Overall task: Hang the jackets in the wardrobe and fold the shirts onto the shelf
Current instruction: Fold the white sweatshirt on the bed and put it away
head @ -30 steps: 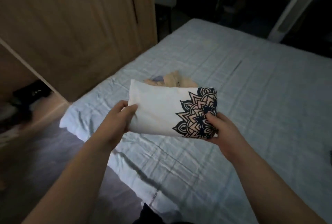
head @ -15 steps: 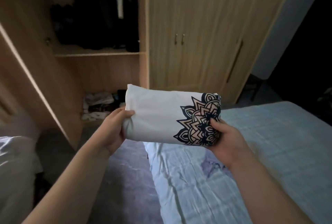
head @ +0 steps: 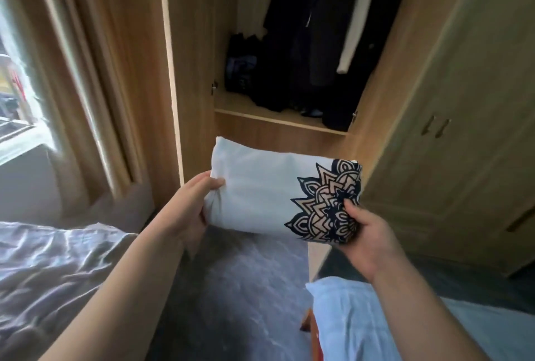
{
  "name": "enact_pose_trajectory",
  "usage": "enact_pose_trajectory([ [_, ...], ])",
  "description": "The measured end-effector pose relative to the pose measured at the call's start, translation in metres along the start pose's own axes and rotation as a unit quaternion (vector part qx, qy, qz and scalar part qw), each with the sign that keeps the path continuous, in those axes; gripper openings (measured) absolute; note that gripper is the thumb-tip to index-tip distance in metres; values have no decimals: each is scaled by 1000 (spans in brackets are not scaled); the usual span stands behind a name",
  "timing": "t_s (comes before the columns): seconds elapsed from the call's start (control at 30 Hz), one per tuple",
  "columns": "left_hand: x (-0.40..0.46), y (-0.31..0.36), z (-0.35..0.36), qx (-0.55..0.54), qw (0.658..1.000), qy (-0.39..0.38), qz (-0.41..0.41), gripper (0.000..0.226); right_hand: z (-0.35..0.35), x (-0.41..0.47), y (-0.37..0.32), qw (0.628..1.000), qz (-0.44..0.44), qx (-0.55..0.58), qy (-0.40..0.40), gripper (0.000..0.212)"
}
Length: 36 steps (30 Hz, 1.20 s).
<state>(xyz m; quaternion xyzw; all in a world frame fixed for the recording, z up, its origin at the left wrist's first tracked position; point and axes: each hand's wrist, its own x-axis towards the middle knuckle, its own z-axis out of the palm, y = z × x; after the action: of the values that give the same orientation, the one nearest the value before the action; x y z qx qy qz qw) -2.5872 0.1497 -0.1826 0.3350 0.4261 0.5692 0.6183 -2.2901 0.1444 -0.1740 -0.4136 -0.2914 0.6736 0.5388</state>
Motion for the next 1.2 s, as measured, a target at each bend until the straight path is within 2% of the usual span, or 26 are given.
enact_pose_trajectory([
  [0.1,49,19,-12,6,1000,3,-13,53,16,54,-7,1000,16,3,-10,64],
  [0.17,79,26,-15,3,1000,2,-21,47,23,86,-13,1000,23,6,-4,65],
  [0.37,176,34,-5,-1,999,19,-26,34,22,187,-30,999,21,33,-6,37],
  [0.43,214,32,0,7,999,32,-30,37,17,223,-38,999,23,35,-8,32],
  [0.5,251,31,7,10,998,46,-40,51,10,261,-49,999,27,37,-6,27],
  [0.57,289,30,19,12,997,60,-49,63,1,304,-61,998,39,38,-19,27],
  [0.77,395,39,51,6,992,123,-37,28,-2,435,-91,995,81,45,-43,51],
  [0.83,424,45,54,-7,990,137,-40,26,3,474,-96,992,106,52,-44,55],
  [0.93,469,48,49,-9,985,159,-60,26,9,525,-101,990,129,50,-41,51],
  [1.03,521,50,40,0,983,167,-79,29,17,576,-102,989,141,26,-31,39],
  [1.2,620,58,24,20,984,163,-73,18,33,667,-103,991,131,-26,9,27],
])
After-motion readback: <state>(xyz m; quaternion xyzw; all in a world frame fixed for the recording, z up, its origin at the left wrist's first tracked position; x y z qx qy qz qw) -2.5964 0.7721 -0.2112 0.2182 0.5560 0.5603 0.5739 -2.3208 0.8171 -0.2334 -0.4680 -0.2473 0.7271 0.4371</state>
